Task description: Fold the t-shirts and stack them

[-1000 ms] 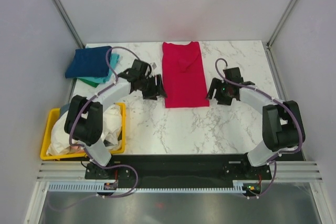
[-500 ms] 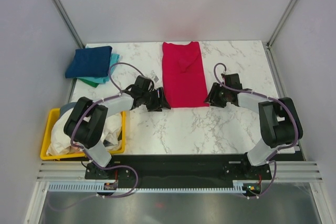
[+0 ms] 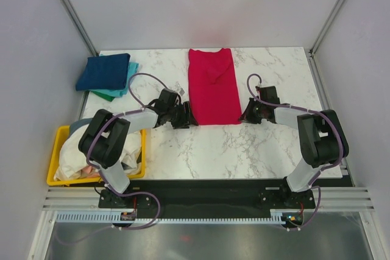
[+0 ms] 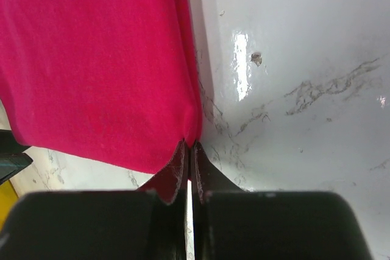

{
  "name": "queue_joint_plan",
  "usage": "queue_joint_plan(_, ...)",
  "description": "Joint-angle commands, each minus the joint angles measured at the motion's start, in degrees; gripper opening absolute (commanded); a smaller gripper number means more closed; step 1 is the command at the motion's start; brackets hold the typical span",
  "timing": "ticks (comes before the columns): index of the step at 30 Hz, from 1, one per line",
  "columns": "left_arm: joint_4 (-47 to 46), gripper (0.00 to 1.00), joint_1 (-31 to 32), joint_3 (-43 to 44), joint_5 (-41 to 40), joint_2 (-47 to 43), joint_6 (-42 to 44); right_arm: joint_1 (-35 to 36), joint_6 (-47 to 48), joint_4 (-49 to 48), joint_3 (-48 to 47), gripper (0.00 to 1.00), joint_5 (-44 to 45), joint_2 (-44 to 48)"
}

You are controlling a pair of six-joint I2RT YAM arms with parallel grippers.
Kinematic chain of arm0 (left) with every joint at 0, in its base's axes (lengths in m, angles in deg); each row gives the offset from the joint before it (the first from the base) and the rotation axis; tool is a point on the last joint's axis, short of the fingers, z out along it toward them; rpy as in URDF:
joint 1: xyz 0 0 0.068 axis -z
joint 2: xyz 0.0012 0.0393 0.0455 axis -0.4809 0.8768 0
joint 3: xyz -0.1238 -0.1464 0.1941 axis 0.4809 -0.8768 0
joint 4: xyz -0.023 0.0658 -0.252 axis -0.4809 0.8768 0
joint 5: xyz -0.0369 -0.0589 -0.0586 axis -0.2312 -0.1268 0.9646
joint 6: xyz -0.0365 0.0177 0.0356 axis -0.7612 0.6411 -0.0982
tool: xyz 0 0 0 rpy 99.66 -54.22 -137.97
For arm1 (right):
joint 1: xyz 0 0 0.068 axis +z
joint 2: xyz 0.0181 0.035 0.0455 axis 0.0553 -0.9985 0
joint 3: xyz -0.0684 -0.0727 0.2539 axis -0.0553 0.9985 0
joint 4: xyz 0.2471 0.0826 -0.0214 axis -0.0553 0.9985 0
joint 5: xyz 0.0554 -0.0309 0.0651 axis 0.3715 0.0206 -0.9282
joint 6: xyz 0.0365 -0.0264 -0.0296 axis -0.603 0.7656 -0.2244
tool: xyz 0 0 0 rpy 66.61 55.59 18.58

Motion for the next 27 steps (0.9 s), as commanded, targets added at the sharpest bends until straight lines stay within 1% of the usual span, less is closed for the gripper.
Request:
queue_joint_plan(1, -3.89, 0.58, 0.33, -0.09, -2.26, 1.06, -1.41, 0.03, 1.03, -0.17, 0.77, 0.01, 1.03, -1.89)
queue_joint_plan(6, -4.59, 0.55, 0.25, 0.87, -3.22, 2.82, -1.76, 0.11, 1.56, -0.61, 0.95, 0.00, 0.86, -2.77)
queue_joint_plan(12, -5.73, 0.48, 0.25, 0.96, -5.07, 5.10, -1.67, 0.11, 2.08, -1.05, 0.95, 0.00, -0.02, -3.38)
queue_joint_plan(17, -8.63, 0.33, 0.33, -0.44, -7.18, 6.07, -1.50, 0.02, 2.61, -1.14, 0.95, 0.00, -0.55, -4.26)
queue_joint_plan(18, -8.98, 0.28, 0.25, -0.53, -7.53, 6.07, -1.24, 0.02, 2.53, -1.22, 0.86, 0.00, -0.63, -4.35)
queue_joint_plan(19, -9.68, 0.17, 0.25, -0.62, -7.54, 6.07, -1.15, 0.02, 2.61, -1.22, 0.86, 0.00, -0.81, -4.44)
queue_joint_plan(21, -10.04, 0.09, 0.33, -0.62, -6.58, 5.64, -0.80, -0.06, 2.61, -1.22, 0.95, 0.00, -0.90, -4.26)
queue_joint_plan(22, -10.04, 0.04, 0.33, -0.71, -6.31, 5.29, -0.71, -0.15, 2.35, -1.22, 1.12, 0.00, -0.90, -3.39)
queue_joint_plan(23, -9.87, 0.02, 0.51, -0.88, -5.96, 4.76, -0.62, -0.15, 2.09, -1.22, 1.38, 0.00, -0.55, -2.69)
queue_joint_plan(26, -7.85, 0.02, 1.82, -2.37, -5.86, 0.82, -0.09, -0.33, 1.39, -0.52, 3.23, 0.00, -0.11, 1.88)
queue_joint_plan(27, -7.24, 0.02, 2.26, -2.90, -6.21, -1.81, 0.00, -0.24, 1.21, 0.61, 4.19, 0.00, 0.15, 3.20)
